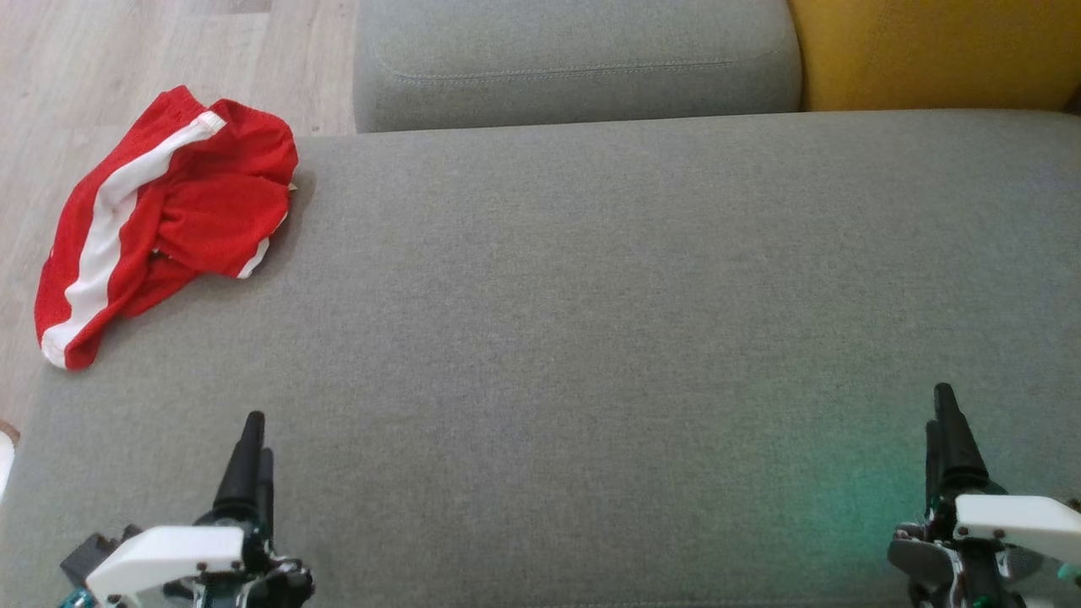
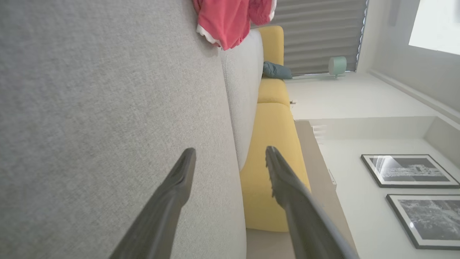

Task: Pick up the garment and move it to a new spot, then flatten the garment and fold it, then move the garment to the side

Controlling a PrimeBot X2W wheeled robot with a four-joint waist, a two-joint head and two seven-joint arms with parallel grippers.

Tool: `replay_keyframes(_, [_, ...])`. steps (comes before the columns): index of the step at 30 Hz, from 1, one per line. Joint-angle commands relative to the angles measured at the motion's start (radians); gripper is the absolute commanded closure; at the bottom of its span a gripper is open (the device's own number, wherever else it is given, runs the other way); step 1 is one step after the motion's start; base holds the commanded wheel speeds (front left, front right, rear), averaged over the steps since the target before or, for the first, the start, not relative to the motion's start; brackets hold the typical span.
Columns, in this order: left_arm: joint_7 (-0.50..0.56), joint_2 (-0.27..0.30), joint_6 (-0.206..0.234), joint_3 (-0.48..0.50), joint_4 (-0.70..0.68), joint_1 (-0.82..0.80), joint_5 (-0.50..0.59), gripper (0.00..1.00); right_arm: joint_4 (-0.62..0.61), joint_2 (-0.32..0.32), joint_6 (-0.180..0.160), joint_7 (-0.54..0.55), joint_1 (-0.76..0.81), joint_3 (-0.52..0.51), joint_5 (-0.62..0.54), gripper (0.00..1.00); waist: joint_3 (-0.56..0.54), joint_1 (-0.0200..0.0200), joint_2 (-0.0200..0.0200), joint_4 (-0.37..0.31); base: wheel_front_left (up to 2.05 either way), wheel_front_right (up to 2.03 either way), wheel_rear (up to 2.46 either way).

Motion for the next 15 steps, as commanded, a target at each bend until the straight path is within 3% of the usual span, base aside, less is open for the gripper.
replay_keyframes(1, [-0.008, 0.01, 0.001, 0.003, -0.042, -0.047, 0.023, 0.0, -0.045, -0.004, 0.002, -0.011, -0.026, 0.009, -0.026, 0.0, 0.0, 0.0, 0.0, 0.0, 0.0, 0.0, 0.0])
replay_keyframes(15, [-0.049, 0.012, 0.023, -0.051, -0.09, -0.047, 0.237, 0.0, -0.113, -0.005, 0.003, -0.052, -0.021, 0.05, -0.242, 0.0, -0.005, 0.0, 0.0, 0.0, 0.0, 0.0, 0.0])
